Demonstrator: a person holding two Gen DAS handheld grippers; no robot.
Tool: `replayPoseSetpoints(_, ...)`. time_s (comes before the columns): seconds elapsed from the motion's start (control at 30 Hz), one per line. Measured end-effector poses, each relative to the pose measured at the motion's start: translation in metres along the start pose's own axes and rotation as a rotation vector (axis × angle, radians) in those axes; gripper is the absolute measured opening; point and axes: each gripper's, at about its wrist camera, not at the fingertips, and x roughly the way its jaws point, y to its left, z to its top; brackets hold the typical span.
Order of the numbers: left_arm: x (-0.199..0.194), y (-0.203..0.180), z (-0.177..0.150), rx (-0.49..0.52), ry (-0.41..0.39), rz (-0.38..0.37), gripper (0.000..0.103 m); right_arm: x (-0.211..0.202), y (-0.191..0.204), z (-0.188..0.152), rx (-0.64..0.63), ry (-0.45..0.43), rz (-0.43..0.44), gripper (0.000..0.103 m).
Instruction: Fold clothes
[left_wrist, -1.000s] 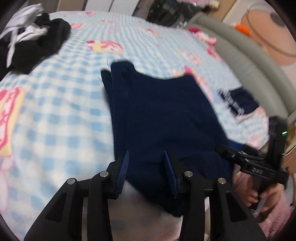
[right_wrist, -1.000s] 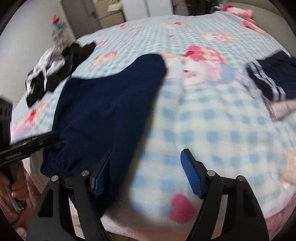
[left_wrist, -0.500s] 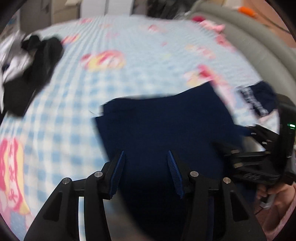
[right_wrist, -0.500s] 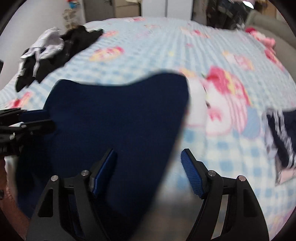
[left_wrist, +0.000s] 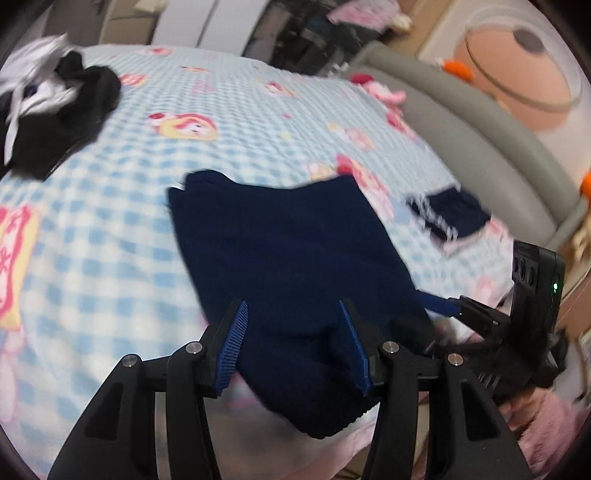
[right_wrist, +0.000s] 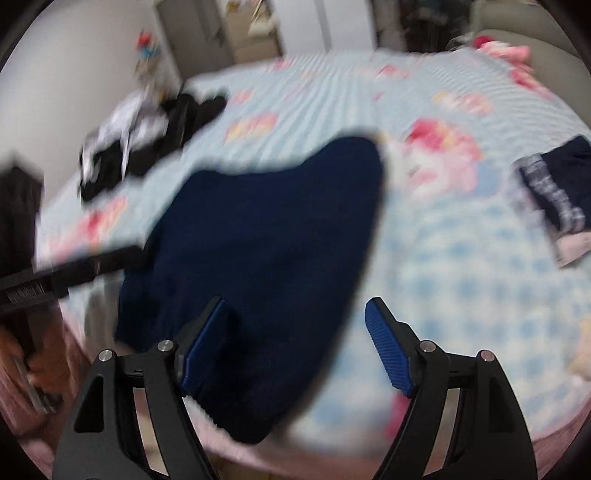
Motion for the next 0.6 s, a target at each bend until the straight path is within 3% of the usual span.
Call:
replayPoseSetpoints(0.1,0.015,0.013,-0.008,-0.070,0.024,0.032,0.052,-0.004,0.007,-0.012,-0.070,0.016,-0.070,0.078)
replayPoseSetpoints(0.17,0.012,0.022,-0.013,-0.092,0.034,0.047,0.044,-0.010,0.002,-0.016,-0.072,0.010,-0.099,0.083)
replayPoseSetpoints(0.27,-0.007,0.014,-0.012,-0.054,-0.017,0.125,0.052,-0.014,-0.012,-0.017,-0.008,-0.002,-0.109,0.083)
replayPoseSetpoints(0.3,-0.012,0.013,-0.012,-0.055,-0.027,0.124,0.052,-0.016,-0.016,-0.016,0.018,-0.008,-0.108,0.083)
replayPoseSetpoints(0.43,-0.019,0.015,-0.021,-0.130,-0.005,-0.023,0.054,-0.023,-0.026,-0.019,0.098,-0.018,-0.012,0.083)
replayPoseSetpoints(0.53,-0.004,0.005,-0.028,-0.089,0.056,0.032,0.054,-0.018,-0.024,-0.023,0.120,0.015,0.002,0.082)
replayPoseSetpoints(0.6,0.004,0.000,-0.032,-0.069,0.092,0.064,0.056,-0.019,-0.025,-0.027,0.136,0.023,-0.049,0.082)
